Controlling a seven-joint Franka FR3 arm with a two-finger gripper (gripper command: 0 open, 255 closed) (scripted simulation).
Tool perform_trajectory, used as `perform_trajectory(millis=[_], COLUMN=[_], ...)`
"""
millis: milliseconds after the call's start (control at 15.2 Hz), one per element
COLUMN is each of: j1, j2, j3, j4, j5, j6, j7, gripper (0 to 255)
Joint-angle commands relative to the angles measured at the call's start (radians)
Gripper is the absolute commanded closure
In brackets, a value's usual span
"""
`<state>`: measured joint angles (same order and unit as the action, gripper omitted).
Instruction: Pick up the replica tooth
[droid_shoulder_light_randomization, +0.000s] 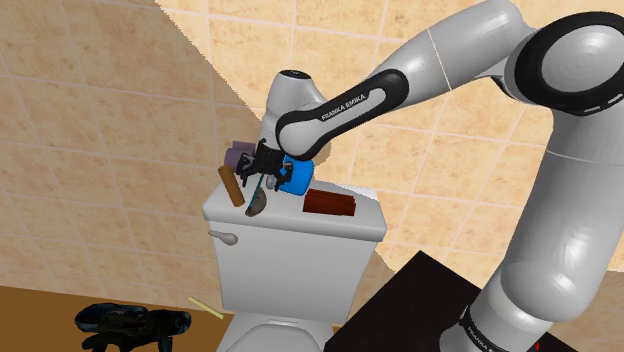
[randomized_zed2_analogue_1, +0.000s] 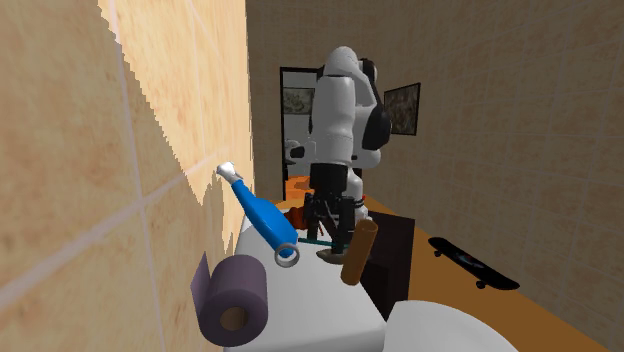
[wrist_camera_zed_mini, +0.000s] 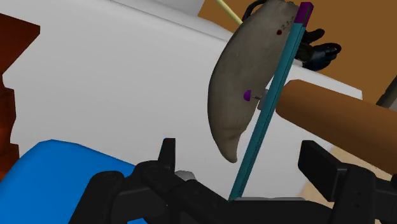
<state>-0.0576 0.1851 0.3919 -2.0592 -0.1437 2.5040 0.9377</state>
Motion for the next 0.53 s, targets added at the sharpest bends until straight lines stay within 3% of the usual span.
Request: perform_trajectory(millis=[0,66,132,462], j1=[0.004,0.004,0.003,0.003], j2=[0.019,0.019,0.015,0.015], j3=[-0.003,-0.004,-0.003,-0.003], j4=[-0.012,-0.012,-0.016,-0.018], j5=[-0.011,-0.011,-0.009,-0.009], j6=[0.019,0.019,0.019,0.021], j7=[0.011,0.011,0.011,0.010], gripper=[0,0,255,255])
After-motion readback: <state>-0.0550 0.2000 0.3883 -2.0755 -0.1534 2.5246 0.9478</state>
